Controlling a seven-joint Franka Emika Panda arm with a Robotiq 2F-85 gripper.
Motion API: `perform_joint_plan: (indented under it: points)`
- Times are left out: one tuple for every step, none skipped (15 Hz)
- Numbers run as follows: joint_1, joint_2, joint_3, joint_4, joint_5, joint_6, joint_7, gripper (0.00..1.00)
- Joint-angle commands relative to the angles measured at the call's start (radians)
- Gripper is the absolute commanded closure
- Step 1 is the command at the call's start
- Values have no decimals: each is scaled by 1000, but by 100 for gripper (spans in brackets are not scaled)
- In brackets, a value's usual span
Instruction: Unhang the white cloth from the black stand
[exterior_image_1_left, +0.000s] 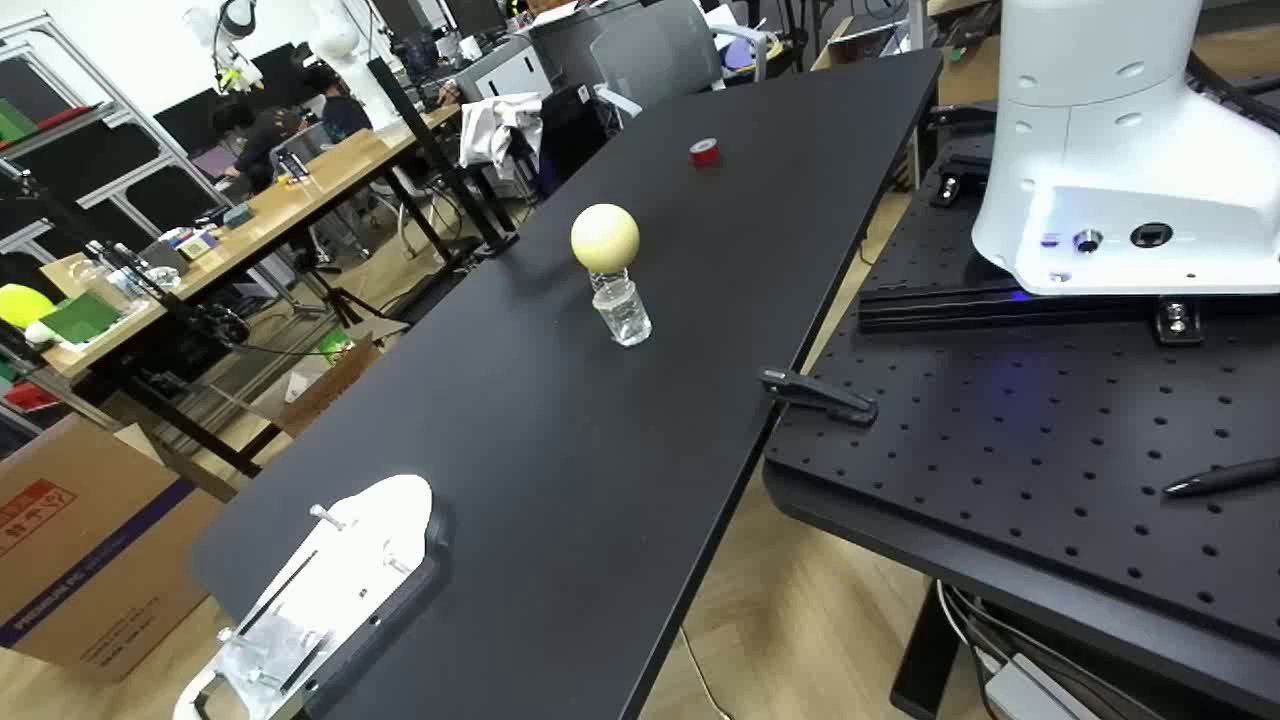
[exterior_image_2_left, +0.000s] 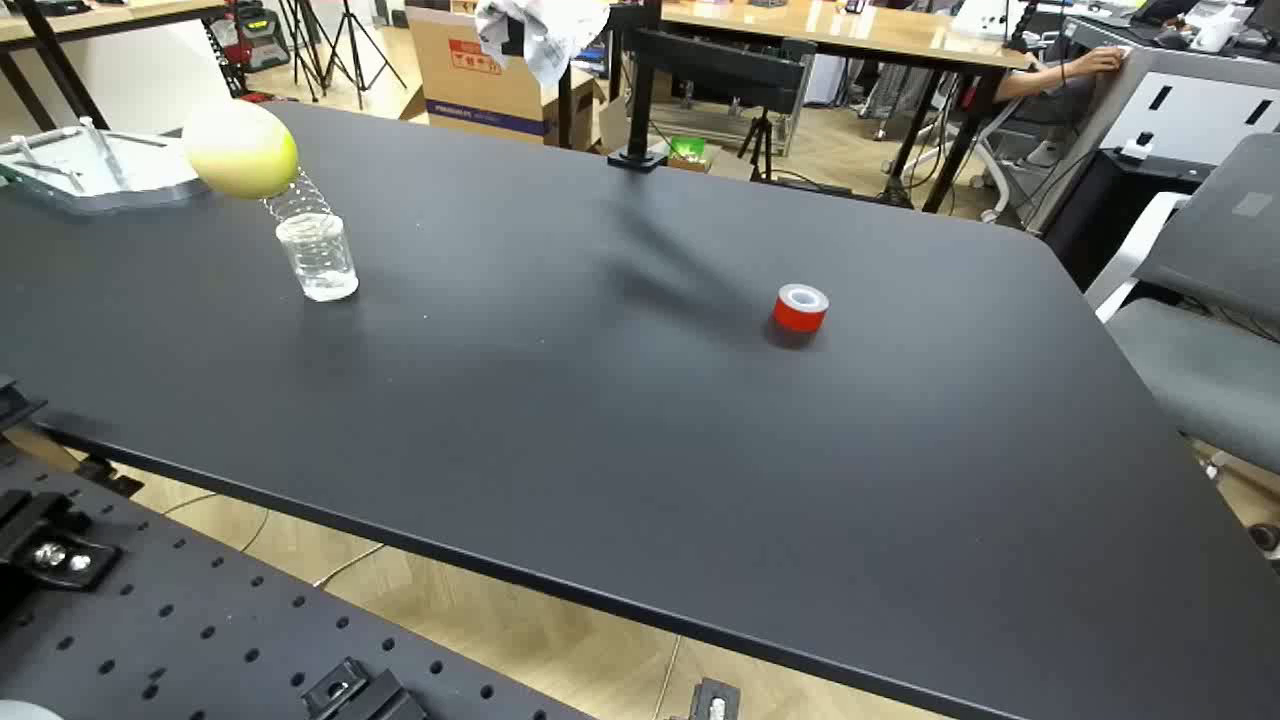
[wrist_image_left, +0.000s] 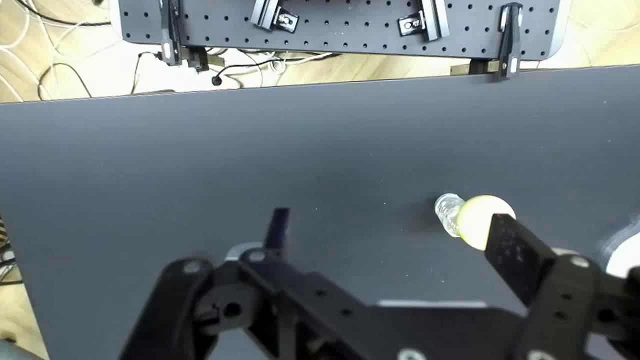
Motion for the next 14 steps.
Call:
perform_joint_plan:
  points:
    - [5, 1, -3, 2, -2, -1, 3, 0]
    - [5, 1, -3, 2, -2, -1, 3, 0]
    - [5, 0, -3, 2, -2, -1, 3, 0]
    - [5, 0, -3, 2, -2, -1, 3, 0]
    - [5, 0, -3, 2, -2, -1, 3, 0]
    - [5, 0, -3, 2, -2, -1, 3, 0]
    - [5, 0, -3, 2, -2, -1, 3, 0]
    - [5, 0, -3, 2, -2, -1, 3, 0]
    - [5, 0, -3, 2, -2, -1, 3, 0]
    - [5, 0, -3, 2, -2, -1, 3, 0]
    - [5, 0, -3, 2, -2, -1, 3, 0]
    - [5, 0, -3, 2, -2, -1, 3, 0]
    - [5, 0, -3, 2, -2, -1, 3, 0]
    - [-2, -1, 7, -1, -18, 36, 11, 0]
